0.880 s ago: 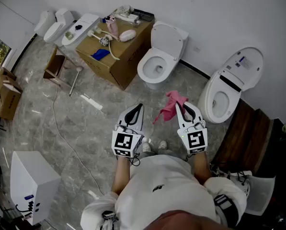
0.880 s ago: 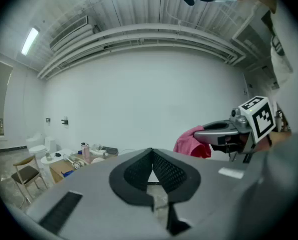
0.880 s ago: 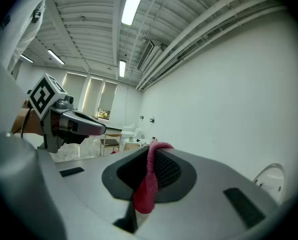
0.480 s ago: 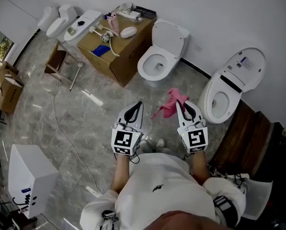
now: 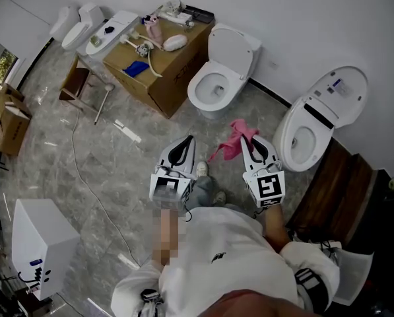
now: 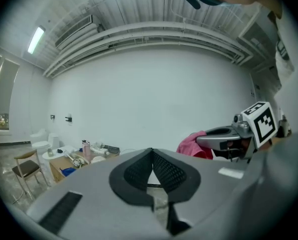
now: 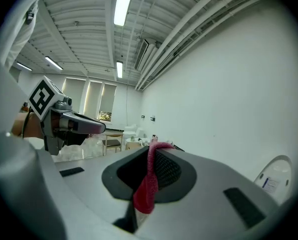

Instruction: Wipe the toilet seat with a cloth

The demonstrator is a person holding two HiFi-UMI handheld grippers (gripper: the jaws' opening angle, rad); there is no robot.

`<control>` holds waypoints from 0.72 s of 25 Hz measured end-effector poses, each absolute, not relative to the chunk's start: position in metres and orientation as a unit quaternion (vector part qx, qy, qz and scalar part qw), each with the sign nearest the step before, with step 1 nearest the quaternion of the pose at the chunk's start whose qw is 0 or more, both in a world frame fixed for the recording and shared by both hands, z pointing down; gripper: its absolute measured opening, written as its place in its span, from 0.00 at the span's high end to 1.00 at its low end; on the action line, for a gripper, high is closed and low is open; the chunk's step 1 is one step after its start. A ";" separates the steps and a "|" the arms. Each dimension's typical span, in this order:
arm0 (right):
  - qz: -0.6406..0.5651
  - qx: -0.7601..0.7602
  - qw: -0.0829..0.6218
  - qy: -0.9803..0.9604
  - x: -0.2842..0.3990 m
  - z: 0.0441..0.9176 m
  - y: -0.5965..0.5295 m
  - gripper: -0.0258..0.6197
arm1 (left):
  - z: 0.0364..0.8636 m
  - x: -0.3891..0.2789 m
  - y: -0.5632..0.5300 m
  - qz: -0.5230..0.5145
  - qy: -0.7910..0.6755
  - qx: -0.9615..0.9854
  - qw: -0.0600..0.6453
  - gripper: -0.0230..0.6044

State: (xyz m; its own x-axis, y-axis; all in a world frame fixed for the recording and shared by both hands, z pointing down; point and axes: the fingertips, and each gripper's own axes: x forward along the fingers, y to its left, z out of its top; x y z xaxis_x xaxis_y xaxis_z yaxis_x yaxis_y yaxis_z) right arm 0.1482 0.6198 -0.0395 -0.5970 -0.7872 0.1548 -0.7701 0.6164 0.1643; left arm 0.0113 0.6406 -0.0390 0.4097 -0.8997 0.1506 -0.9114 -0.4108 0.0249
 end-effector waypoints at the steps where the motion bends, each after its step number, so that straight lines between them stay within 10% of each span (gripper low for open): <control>1: -0.041 0.435 0.107 -0.893 0.147 -0.039 0.614 0.94 | -0.039 0.010 0.635 0.055 -0.541 0.838 0.051 0.95; 18: -0.033 0.442 0.123 -0.888 0.093 -0.036 0.471 0.94 | -0.038 -0.046 0.492 0.060 -0.535 0.841 0.055 0.95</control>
